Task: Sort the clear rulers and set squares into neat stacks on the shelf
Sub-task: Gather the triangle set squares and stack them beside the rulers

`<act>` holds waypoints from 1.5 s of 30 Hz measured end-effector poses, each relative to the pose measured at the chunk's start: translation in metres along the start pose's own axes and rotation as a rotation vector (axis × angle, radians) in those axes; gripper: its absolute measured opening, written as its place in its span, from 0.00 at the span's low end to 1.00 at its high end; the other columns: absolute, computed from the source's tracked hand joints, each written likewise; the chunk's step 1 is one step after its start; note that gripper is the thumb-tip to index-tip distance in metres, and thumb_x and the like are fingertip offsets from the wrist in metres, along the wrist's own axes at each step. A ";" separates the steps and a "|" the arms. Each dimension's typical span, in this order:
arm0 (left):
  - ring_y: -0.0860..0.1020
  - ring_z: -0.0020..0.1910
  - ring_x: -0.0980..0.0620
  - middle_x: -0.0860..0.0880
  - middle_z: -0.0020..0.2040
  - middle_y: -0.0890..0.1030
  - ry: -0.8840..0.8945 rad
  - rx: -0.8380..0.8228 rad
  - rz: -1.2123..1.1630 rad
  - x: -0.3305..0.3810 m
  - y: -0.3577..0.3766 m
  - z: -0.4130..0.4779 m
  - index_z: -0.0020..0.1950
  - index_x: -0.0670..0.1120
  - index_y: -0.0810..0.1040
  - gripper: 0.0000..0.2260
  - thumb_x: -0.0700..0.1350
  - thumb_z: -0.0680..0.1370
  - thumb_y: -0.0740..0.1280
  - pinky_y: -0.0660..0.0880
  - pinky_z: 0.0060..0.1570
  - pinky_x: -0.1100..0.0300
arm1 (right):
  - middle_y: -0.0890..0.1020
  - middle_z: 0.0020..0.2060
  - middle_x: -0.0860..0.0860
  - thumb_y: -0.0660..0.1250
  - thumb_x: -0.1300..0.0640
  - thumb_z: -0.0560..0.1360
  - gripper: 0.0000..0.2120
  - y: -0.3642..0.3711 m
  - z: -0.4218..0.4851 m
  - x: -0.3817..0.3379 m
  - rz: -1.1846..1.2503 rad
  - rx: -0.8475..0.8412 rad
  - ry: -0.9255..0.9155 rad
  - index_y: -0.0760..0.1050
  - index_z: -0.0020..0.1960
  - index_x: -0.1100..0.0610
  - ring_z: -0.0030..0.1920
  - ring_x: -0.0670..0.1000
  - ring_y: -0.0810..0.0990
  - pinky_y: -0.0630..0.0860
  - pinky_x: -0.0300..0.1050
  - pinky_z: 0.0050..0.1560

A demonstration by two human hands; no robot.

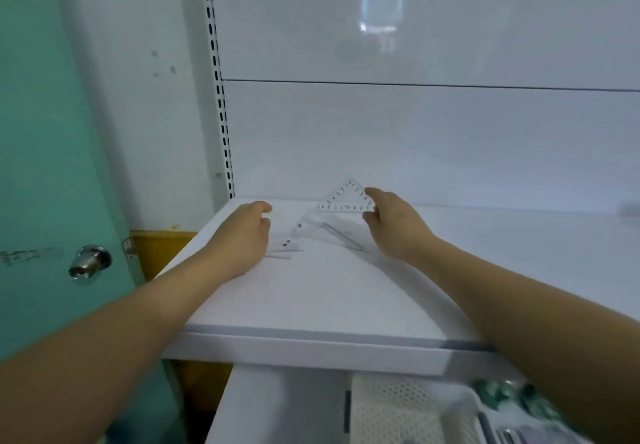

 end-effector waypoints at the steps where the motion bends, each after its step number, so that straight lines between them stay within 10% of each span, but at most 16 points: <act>1: 0.73 0.61 0.46 0.44 0.67 0.71 -0.005 -0.030 -0.033 0.002 0.004 0.001 0.71 0.44 0.66 0.18 0.45 0.82 0.56 0.64 0.52 0.63 | 0.73 0.61 0.58 0.55 0.56 0.81 0.20 -0.007 -0.009 0.003 0.000 0.027 0.021 0.61 0.72 0.57 0.60 0.59 0.73 0.70 0.50 0.57; 17: 0.71 0.42 0.57 0.53 0.52 0.74 0.509 -0.291 -0.109 0.228 0.102 -0.071 0.76 0.51 0.58 0.26 0.51 0.79 0.62 0.66 0.48 0.61 | 0.72 0.65 0.55 0.54 0.54 0.81 0.23 -0.163 -0.179 0.137 -0.165 0.183 0.326 0.56 0.75 0.54 0.59 0.56 0.74 0.71 0.49 0.56; 26: 0.71 0.47 0.53 0.51 0.48 0.72 0.665 -0.419 -0.178 0.406 0.195 -0.154 0.77 0.48 0.55 0.28 0.49 0.80 0.61 0.65 0.46 0.61 | 0.65 0.72 0.51 0.59 0.49 0.80 0.26 -0.290 -0.342 0.248 -0.204 0.318 0.542 0.57 0.75 0.52 0.69 0.53 0.68 0.66 0.49 0.67; 33: 0.72 0.46 0.53 0.51 0.47 0.74 0.753 -0.460 -0.237 0.506 0.250 -0.199 0.77 0.48 0.55 0.28 0.50 0.79 0.62 0.65 0.46 0.61 | 0.69 0.39 0.40 0.62 0.50 0.79 0.25 -0.354 -0.424 0.313 -0.153 0.432 0.636 0.61 0.74 0.53 0.39 0.42 0.70 0.68 0.40 0.46; 45: 0.74 0.55 0.50 0.51 0.64 0.73 0.731 -0.384 -0.197 0.580 0.315 -0.133 0.74 0.50 0.61 0.24 0.53 0.79 0.61 0.67 0.53 0.59 | 0.70 0.66 0.51 0.59 0.48 0.80 0.25 -0.377 -0.395 0.439 -0.082 0.472 0.677 0.59 0.75 0.51 0.63 0.50 0.71 0.71 0.46 0.60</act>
Point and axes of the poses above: each hand's wrist, its own z-axis towards the middle knuckle, its own y-axis out of the palm, x = y × z, the point moved 8 cm from there along z, towards the middle knuckle
